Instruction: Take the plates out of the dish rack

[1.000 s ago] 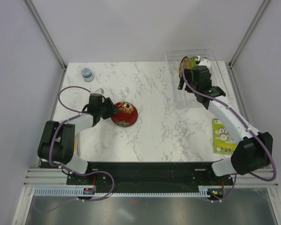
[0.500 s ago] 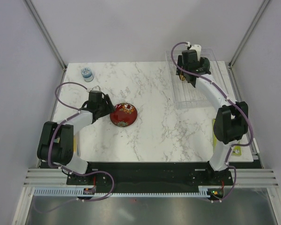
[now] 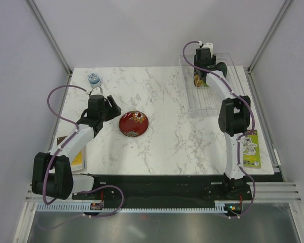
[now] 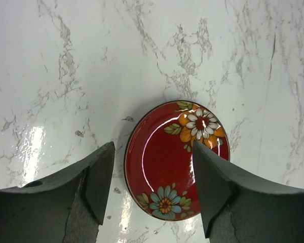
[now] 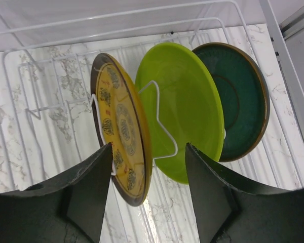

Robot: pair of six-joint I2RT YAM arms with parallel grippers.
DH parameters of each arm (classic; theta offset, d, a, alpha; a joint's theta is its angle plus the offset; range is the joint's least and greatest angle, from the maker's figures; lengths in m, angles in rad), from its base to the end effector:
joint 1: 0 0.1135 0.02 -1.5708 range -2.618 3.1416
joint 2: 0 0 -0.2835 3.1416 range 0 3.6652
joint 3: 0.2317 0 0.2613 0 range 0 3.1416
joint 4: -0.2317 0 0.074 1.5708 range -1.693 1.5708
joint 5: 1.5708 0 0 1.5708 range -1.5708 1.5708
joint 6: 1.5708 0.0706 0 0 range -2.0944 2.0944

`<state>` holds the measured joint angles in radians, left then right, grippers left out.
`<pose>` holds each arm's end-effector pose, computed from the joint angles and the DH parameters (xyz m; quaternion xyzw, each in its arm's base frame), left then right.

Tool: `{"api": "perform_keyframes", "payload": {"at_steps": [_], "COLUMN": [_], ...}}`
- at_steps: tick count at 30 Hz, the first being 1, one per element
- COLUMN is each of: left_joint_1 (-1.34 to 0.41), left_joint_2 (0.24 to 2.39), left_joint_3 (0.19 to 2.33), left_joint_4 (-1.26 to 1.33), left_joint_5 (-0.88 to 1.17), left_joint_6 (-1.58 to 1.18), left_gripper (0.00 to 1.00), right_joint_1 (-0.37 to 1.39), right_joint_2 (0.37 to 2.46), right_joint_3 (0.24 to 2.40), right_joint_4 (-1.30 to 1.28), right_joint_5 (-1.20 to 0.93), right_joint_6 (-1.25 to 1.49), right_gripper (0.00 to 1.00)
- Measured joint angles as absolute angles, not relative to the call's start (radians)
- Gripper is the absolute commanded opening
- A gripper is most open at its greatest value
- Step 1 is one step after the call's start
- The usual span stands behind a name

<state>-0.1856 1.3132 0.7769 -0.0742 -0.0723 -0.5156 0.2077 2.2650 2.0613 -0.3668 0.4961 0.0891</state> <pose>0.3109 -0.0532 0.2265 -0.1620 0.8716 -0.1284 0.4445 0.5716 0.0861 0.2652 0.0671 0.8561 -0.1443 0.4916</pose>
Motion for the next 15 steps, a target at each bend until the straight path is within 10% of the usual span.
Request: {"api": "perform_keyframes", "payload": {"at_steps": [15], "left_joint_1": [-0.186], "left_joint_2": [1.23], "left_joint_3": [0.794], "left_joint_4": [-0.084], "left_joint_5": [-0.047], "left_joint_6": [-0.506], "left_gripper": [0.69], "right_joint_1": [0.172], "right_joint_2": [2.341], "right_joint_3": [2.103], "right_joint_4": [-0.36], "right_joint_5": [0.427], "right_joint_6": [0.038], "right_gripper": [0.21]}}
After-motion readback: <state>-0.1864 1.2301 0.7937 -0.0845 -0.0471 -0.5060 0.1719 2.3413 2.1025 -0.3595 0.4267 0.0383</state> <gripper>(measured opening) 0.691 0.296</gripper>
